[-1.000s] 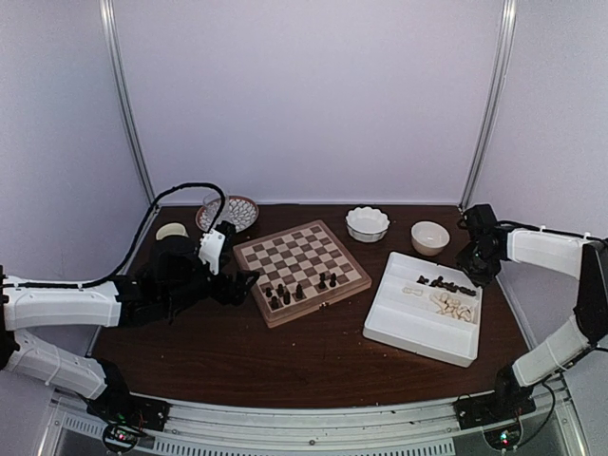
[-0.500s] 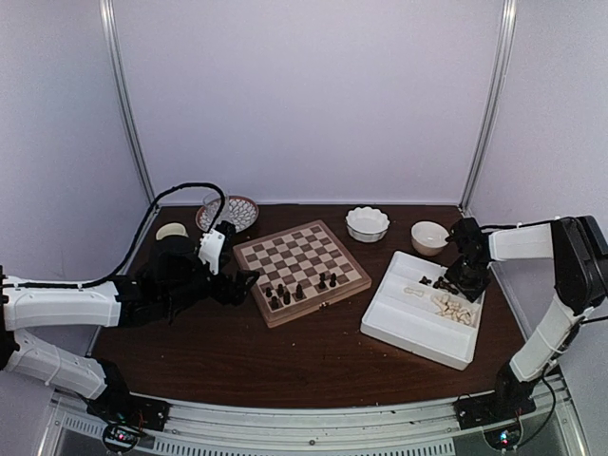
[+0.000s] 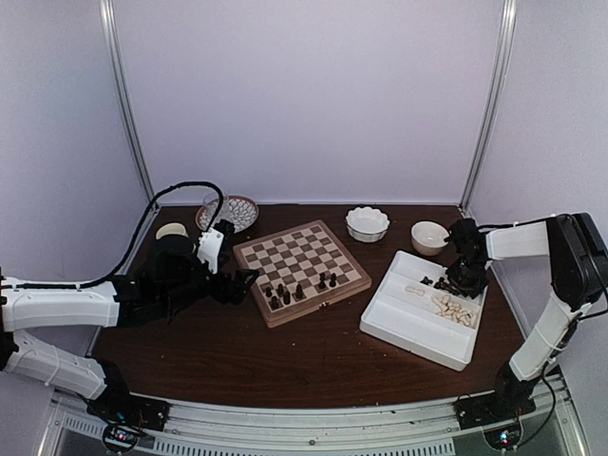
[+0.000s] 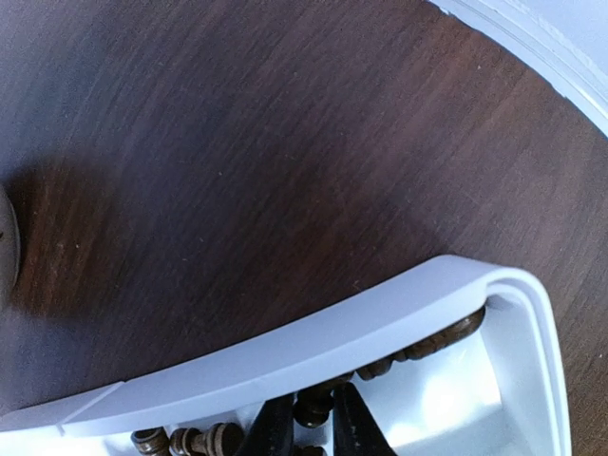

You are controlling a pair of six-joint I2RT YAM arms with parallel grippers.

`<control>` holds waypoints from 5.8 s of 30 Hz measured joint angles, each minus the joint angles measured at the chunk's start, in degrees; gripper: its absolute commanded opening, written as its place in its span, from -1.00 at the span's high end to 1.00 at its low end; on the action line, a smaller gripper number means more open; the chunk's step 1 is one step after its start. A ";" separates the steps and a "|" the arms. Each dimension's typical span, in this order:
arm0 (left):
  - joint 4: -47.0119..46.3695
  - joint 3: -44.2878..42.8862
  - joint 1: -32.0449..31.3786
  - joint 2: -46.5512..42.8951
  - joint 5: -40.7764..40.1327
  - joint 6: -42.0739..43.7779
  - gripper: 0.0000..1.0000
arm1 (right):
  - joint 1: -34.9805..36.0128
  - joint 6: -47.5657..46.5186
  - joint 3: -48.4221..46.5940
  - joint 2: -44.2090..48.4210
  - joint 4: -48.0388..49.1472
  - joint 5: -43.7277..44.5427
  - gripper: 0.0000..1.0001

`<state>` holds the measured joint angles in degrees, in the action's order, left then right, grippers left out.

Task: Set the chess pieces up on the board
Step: Pick up the pawn from the storage box, then pass from the right arm to the left, then pass from the left arm to the right

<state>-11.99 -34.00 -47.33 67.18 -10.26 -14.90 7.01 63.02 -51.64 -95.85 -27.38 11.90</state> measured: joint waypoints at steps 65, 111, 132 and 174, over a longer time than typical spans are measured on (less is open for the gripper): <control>-13.38 -4.52 -2.38 16.46 37.83 -6.49 -0.54 | 41.35 -61.83 22.03 26.36 47.52 -33.88 0.84; -13.07 -14.45 -6.73 29.70 45.55 -14.73 0.83 | 54.64 -72.37 14.34 16.02 42.16 -22.29 0.22; -31.04 -8.59 -5.64 26.88 51.71 -22.99 0.84 | 61.64 -82.95 28.89 23.96 65.42 -8.81 -0.19; -40.92 -8.20 -5.64 31.15 53.57 -32.20 0.87 | 64.46 -89.88 29.88 16.98 81.31 -1.18 0.36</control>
<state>-52.90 -42.19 -52.97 98.32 43.31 -47.09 71.46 -26.85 -21.76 -78.87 53.93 10.72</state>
